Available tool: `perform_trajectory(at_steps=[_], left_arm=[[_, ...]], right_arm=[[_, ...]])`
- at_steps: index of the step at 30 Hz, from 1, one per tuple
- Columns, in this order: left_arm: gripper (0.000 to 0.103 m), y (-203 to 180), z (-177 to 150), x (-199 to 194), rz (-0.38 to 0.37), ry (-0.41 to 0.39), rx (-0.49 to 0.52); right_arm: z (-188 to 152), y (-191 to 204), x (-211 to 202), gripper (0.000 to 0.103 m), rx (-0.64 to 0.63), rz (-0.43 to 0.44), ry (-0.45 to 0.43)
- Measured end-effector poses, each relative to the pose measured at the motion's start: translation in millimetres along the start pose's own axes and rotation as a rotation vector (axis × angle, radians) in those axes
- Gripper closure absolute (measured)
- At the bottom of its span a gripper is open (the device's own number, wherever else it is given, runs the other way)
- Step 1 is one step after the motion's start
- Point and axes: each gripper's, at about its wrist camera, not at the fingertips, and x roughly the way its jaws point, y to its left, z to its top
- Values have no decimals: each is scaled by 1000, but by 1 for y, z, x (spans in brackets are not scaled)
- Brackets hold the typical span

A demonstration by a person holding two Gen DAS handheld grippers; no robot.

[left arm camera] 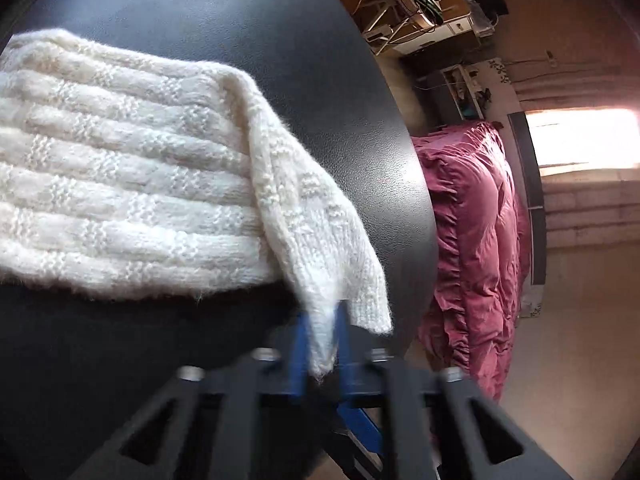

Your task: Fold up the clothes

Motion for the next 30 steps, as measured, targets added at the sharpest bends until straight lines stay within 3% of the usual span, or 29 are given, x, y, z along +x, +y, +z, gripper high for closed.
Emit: perform_trajectory(at_steps=[5,9,13,17,23,27,30], left_arm=[[97,-28,28,-82,-104,-125,82],[97,-36,57,-170,-91,-273,138],[97,-20,73,-244,-63,-392,146],[97,8,73,-293,-47,-463,126],[97,48,45,-344,-21,-546,129],[97,79,28,-383,0,-606,130],[97,103,16,-415,-6,-661,120]], right_arm=[[3,23,13,71,-47,191,40],[24,52,53,70,2,372,49],[44,105,114,69,1,566,139],[48,151,166,69,-6,527,198],[43,159,199,69,8,309,208],[36,160,200,69,36,312,203],[30,162,197,69,104,388,193]])
